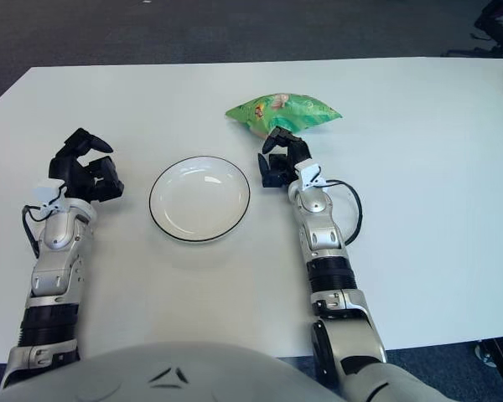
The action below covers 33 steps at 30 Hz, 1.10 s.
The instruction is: Put the snack into the plate.
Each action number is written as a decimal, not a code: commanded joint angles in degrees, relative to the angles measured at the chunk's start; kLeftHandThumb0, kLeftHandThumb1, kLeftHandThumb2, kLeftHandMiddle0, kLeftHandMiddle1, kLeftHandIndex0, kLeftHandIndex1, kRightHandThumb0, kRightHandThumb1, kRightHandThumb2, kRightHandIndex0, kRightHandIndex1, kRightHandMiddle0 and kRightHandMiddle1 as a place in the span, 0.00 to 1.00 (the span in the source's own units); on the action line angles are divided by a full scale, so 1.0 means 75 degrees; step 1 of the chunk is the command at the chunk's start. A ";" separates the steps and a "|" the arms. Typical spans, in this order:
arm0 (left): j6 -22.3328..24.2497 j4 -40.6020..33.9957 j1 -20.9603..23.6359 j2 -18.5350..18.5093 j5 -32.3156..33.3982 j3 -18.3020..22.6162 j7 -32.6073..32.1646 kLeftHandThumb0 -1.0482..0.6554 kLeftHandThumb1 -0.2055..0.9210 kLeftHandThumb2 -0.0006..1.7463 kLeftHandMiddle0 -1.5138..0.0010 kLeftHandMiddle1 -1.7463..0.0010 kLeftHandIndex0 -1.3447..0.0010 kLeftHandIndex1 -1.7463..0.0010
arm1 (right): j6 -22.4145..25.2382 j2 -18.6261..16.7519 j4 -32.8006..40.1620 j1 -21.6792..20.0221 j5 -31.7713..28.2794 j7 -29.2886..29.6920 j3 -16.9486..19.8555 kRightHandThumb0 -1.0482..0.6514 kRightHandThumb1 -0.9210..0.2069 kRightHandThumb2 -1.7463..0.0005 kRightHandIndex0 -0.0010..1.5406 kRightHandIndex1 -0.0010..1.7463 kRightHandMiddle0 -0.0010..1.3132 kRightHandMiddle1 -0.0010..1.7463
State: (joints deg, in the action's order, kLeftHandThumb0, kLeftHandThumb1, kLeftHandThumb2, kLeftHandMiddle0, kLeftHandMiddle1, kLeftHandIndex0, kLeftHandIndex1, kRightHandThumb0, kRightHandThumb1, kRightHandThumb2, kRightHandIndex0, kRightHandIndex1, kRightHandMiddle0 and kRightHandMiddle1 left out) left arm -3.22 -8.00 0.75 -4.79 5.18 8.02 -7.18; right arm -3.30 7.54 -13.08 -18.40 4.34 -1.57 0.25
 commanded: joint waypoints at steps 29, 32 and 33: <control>-0.0065 -0.0375 -0.0828 0.0196 -0.0245 -0.0054 0.0159 0.30 0.35 0.84 0.10 0.00 0.46 0.00 | 0.0166 0.1821 0.0692 -0.1791 0.1445 -0.0831 -0.0400 0.33 0.54 0.24 0.80 1.00 0.47 1.00; -0.0068 -0.0548 -0.0884 0.0235 -0.0240 -0.0049 0.0155 0.30 0.36 0.84 0.11 0.00 0.47 0.00 | 0.0143 0.1864 0.0673 -0.1954 0.1523 -0.0834 -0.0406 0.33 0.53 0.25 0.79 1.00 0.47 1.00; -0.0078 -0.0580 -0.0894 0.0240 -0.0227 -0.0046 0.0169 0.30 0.36 0.84 0.11 0.00 0.47 0.00 | 0.0115 0.1882 0.0663 -0.2010 0.1566 -0.0819 -0.0418 0.33 0.53 0.25 0.78 1.00 0.47 1.00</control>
State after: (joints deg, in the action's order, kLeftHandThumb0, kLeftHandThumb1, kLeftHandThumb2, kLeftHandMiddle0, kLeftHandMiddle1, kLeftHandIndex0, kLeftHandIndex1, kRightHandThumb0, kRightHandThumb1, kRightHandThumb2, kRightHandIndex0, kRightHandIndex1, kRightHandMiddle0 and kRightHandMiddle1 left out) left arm -3.37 -13.33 -1.37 -4.63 3.19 7.74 -6.28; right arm -1.93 20.63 -7.80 -30.98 15.03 -7.73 -2.78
